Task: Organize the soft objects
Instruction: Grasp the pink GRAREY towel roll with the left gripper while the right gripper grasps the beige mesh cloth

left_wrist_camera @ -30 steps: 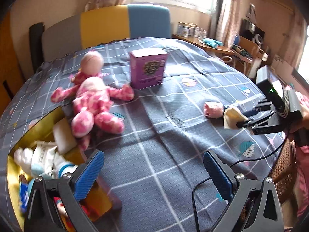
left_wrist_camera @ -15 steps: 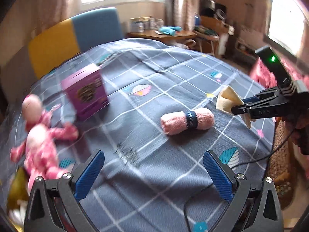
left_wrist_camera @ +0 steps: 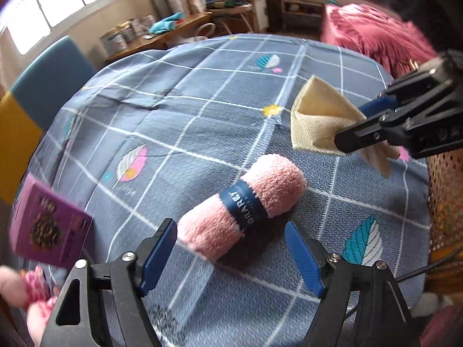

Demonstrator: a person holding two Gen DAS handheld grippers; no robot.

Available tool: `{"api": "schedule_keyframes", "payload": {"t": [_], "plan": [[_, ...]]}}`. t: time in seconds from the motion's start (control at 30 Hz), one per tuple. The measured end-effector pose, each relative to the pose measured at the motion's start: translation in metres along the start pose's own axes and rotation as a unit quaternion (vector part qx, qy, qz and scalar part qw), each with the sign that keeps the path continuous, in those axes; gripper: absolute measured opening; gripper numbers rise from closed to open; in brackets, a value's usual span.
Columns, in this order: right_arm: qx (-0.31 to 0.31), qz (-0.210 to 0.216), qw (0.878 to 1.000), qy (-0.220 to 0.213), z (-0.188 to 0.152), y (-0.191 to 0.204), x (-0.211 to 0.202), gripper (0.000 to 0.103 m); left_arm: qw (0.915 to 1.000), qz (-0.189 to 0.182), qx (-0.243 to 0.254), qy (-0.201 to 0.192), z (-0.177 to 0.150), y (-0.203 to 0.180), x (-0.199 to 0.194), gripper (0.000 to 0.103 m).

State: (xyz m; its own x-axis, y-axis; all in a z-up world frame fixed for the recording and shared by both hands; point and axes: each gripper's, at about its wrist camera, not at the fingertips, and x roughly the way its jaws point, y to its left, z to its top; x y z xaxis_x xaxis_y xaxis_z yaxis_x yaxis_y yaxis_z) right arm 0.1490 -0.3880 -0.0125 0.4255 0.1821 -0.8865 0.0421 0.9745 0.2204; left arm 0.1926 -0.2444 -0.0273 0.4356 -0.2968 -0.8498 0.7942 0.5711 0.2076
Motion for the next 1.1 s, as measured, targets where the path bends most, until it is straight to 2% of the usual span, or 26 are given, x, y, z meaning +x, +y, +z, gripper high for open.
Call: {"api": "schedule_keyframes", "payload": {"t": [0.17,0.3,0.33,0.37,0.4,0.43,0.6,0.73,0.83,0.9,1.0,1.1], "plan": [[0.01,0.012,1.0,0.003,0.0,-0.002,0.002,0.032,0.999,0.003,0.044,0.002,0.013,-0.005,0.02,0.078],[0.018,0.013,1.0,0.003,0.0,-0.005,0.001,0.032,0.9992,-0.014,0.036,0.009,0.023,0.001,0.037,0.076],[0.018,0.012,1.0,0.002,0.0,-0.005,0.001,0.032,0.999,-0.026,0.031,0.017,0.023,0.001,0.042,0.065],[0.019,0.01,1.0,0.0,-0.001,-0.005,0.001,0.032,0.9986,-0.04,0.025,0.024,0.022,0.001,0.045,0.06],[0.02,0.009,1.0,-0.001,-0.001,-0.005,0.0,0.032,0.9987,-0.041,0.02,0.021,0.021,-0.001,0.047,0.057],[0.02,0.008,1.0,-0.002,-0.001,-0.005,0.0,0.032,0.999,-0.04,0.015,0.015,0.019,-0.003,0.045,0.05],[0.021,0.001,1.0,-0.009,-0.001,-0.006,-0.002,0.032,0.9962,-0.061,-0.061,-0.009,0.003,0.014,0.02,0.046],[0.015,-0.002,1.0,-0.009,-0.001,-0.004,-0.001,0.032,0.9877,-0.066,-0.141,-0.014,-0.028,0.036,-0.009,0.046],[0.004,-0.006,1.0,-0.007,-0.002,0.0,-0.001,0.032,0.9716,-0.044,-0.233,0.003,-0.062,0.055,-0.031,0.047],[-0.006,-0.01,1.0,-0.005,-0.002,0.004,0.0,0.032,0.9538,-0.026,-0.299,0.018,-0.093,0.068,-0.046,0.047],[-0.031,-0.022,0.999,0.007,-0.003,0.013,0.004,0.032,0.9316,-0.01,-0.362,0.033,-0.132,0.073,-0.061,0.047],[-0.047,0.005,0.999,0.021,-0.007,0.032,0.007,0.032,0.9155,0.014,-0.4,0.04,-0.165,0.07,-0.071,0.047]]}}
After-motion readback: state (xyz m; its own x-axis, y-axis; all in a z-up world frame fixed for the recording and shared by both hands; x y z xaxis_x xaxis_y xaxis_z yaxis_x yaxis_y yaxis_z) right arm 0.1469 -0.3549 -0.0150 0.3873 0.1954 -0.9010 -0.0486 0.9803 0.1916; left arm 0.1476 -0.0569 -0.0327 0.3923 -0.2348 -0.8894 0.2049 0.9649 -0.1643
